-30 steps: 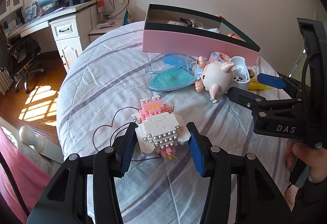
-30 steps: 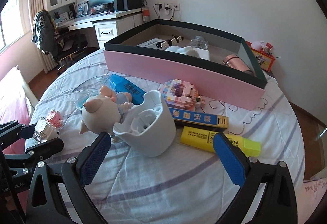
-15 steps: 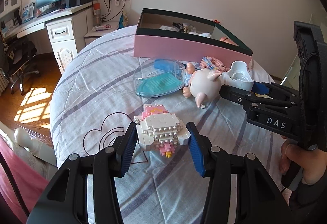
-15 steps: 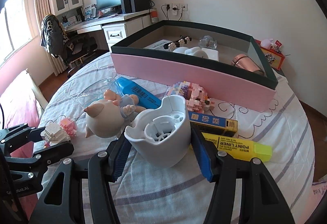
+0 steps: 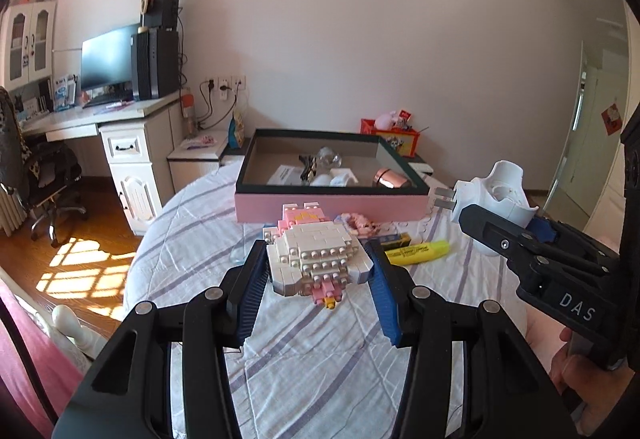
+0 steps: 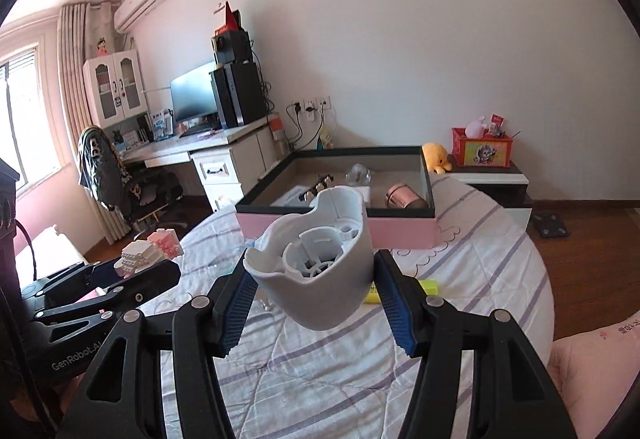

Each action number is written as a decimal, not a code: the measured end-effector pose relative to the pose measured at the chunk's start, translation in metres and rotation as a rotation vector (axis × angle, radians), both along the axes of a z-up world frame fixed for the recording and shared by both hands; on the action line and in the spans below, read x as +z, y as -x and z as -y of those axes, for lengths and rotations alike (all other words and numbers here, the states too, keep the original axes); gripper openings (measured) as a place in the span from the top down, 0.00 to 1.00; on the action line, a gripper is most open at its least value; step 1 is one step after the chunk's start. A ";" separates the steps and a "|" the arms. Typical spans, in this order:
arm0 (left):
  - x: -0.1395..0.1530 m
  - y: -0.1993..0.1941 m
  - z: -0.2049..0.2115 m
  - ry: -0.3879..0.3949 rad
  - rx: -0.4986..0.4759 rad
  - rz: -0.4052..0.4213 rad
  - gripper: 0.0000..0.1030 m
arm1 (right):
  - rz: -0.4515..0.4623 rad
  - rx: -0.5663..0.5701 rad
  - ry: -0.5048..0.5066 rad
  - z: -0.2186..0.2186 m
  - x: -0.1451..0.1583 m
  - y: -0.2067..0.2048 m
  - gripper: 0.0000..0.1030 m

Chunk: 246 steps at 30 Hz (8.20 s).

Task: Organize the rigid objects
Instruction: 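Carry the block figure and cup holder into the pink box and open both grippers, then withdraw both grippers from the pink box, then grasp the white pig doll with the left gripper while the right grips the box wall, then lower the pig doll into the pink box and open the left gripper, then grasp the teal heart-shaped case on the bed with the left gripper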

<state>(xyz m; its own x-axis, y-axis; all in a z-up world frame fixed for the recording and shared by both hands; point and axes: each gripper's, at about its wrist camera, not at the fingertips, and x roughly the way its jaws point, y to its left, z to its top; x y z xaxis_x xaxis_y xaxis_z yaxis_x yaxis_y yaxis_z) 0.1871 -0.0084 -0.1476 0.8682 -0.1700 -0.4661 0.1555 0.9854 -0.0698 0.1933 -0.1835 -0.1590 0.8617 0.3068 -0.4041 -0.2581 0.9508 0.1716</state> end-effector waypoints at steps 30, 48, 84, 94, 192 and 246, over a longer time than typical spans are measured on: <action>0.062 0.028 0.023 -0.099 0.043 0.230 0.52 | 0.134 0.033 0.030 -0.003 0.055 0.030 0.42; -0.018 -0.230 0.020 -0.206 -0.038 -0.139 0.52 | -0.173 0.015 0.103 0.023 -0.021 -0.195 0.42; 0.059 -0.032 -0.009 -0.065 0.062 0.116 0.00 | 0.057 -0.094 0.112 -0.009 0.058 -0.013 0.00; 0.087 0.068 -0.011 -0.074 0.125 0.259 0.00 | 0.166 -0.170 0.085 -0.015 0.083 0.084 0.00; -0.035 -0.145 -0.043 0.013 0.023 -0.262 0.62 | -0.336 -0.097 0.089 0.072 -0.074 -0.276 0.86; -0.039 -0.253 -0.027 -0.201 0.144 -0.245 0.26 | -0.348 -0.048 0.024 0.081 -0.088 -0.272 0.80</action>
